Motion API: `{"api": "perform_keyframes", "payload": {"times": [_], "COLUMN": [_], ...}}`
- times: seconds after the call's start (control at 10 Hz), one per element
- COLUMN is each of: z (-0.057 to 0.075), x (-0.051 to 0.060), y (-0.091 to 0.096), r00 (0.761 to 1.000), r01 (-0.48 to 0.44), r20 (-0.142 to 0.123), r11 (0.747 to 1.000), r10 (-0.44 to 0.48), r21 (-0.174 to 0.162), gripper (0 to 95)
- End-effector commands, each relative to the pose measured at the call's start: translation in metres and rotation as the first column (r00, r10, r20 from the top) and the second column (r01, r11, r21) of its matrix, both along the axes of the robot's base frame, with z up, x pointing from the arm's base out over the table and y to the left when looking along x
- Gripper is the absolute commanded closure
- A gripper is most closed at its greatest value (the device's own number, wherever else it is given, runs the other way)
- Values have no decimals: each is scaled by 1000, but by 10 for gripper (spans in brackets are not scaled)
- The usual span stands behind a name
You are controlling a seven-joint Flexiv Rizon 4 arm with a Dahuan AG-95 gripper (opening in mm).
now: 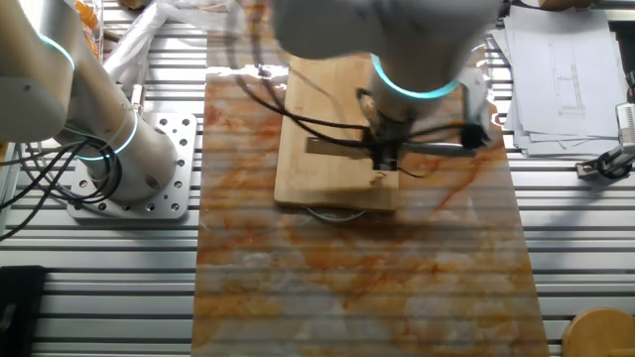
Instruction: Slice the lotus root
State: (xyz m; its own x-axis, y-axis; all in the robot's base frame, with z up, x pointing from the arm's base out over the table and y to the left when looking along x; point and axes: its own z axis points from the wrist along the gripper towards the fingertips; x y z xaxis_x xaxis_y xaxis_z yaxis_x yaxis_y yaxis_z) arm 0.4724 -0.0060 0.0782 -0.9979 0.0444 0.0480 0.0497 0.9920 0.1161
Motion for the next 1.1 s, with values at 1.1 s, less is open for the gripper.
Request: {"api": "perform_keyframes", "payload": {"times": [1.1], "z": [9], "x": [7], "y": [79], "r00": [990], "r01": [-131], "r20": [-40], "r11": [991], "r10": [132], "r21": [12], "gripper": [950]}}
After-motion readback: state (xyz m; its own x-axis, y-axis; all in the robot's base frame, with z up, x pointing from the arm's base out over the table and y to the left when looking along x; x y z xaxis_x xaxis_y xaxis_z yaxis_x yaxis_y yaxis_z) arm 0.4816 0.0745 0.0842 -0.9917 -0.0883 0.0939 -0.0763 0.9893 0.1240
